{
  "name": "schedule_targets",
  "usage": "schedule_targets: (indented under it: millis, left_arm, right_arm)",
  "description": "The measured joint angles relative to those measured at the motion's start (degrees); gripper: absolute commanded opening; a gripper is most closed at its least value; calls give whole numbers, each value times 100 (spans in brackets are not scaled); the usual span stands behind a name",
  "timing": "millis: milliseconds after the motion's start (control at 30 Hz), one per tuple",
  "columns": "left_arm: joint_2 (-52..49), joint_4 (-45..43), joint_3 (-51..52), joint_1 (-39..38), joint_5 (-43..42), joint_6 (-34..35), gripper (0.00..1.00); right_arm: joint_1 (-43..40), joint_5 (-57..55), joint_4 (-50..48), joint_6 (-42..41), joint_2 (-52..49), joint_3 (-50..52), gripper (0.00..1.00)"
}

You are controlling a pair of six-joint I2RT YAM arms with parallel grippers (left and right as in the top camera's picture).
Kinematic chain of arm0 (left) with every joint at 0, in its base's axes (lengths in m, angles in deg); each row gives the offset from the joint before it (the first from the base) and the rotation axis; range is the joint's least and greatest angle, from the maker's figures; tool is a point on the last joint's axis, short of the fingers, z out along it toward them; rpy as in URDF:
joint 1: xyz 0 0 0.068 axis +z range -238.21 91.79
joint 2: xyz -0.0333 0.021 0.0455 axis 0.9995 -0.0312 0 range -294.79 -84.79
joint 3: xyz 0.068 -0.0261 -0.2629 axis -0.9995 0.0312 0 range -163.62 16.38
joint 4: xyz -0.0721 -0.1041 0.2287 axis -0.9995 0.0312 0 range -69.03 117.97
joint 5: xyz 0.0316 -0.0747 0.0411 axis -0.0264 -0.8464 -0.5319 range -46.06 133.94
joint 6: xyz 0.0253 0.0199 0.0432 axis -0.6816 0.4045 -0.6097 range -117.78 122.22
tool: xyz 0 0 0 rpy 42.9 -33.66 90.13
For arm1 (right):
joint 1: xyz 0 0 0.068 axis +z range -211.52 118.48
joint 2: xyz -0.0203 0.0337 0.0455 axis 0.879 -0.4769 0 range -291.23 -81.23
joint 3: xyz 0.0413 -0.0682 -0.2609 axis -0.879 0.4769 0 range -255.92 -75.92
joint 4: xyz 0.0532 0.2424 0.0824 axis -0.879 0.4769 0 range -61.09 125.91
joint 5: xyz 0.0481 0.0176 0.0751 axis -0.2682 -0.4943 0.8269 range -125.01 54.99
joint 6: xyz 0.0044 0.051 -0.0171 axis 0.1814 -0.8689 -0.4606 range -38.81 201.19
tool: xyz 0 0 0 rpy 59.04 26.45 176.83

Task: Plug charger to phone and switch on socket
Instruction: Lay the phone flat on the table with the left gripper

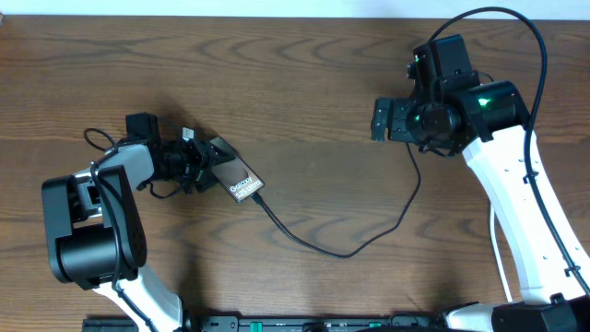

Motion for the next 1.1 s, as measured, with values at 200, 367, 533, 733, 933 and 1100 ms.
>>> schedule_targets:
  millis: [200, 367, 533, 733, 933, 1100]
  left_arm:
    - [9, 26, 0, 0, 13, 0, 57]
    - [17, 157, -28, -2, 61, 0, 57]
    - [44, 378, -37, 0, 186, 2, 57]
    - [52, 404, -46, -7, 223, 0, 57]
    - [63, 544, -55, -4, 280, 2, 57]
    - [74, 678, -66, -2, 345, 4, 57]
  right_arm:
    - [0, 0, -4, 0, 0, 0, 99]
    - [0, -2, -4, 0, 0, -2, 99]
    - [0, -2, -13, 0, 0, 0, 99]
    - [0, -2, -22, 0, 0, 0, 99]
    - [0, -4, -26, 0, 0, 0, 99]
    - [0, -2, -44, 0, 0, 0, 99]
